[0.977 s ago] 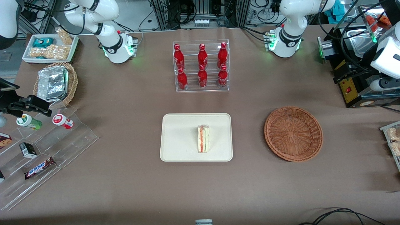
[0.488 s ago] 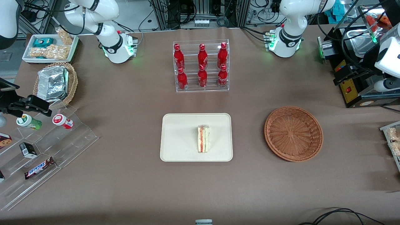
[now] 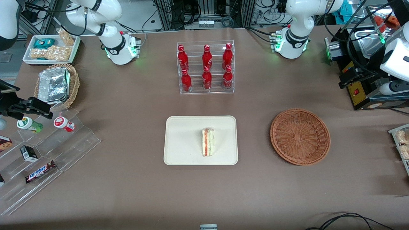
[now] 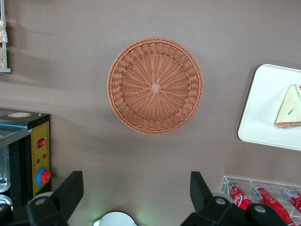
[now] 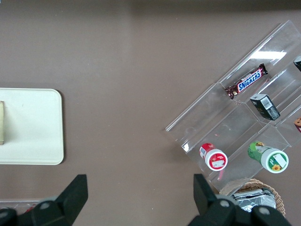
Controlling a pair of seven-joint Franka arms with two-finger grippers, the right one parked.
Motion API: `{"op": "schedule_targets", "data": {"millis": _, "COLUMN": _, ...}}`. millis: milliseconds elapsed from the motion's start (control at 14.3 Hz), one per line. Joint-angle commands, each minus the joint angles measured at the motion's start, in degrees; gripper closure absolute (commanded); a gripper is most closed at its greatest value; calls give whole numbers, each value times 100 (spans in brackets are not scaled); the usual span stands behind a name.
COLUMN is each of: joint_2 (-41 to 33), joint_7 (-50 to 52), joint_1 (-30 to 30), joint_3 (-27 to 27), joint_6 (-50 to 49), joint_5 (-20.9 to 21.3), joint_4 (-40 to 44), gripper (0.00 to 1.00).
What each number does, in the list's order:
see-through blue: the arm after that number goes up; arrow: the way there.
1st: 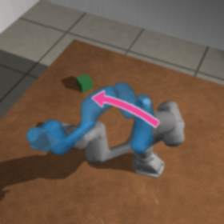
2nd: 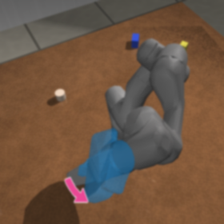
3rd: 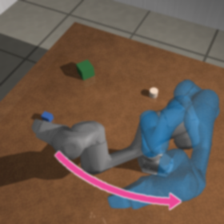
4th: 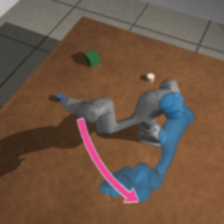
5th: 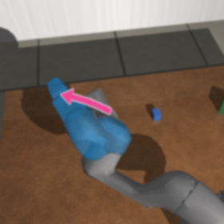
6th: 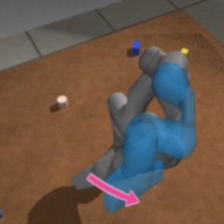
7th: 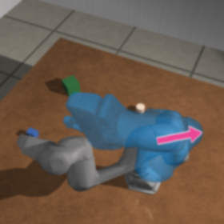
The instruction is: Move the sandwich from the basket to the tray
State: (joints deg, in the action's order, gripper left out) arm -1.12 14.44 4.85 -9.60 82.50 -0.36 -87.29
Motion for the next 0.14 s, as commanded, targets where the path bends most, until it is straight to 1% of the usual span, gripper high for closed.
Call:
{"op": "schedule_targets", "data": {"millis": 0, "joint_2": -11, "joint_7": 77, "joint_1": -99, "joint_3": 98, "joint_6": 30, "joint_5": -35, "joint_4": 72, "gripper": 0}}
{"op": "schedule_targets", "data": {"millis": 70, "joint_2": -11, "joint_7": 33, "joint_1": -107, "joint_3": 98, "joint_6": 30, "joint_5": -9, "joint_4": 72, "gripper": 0}}
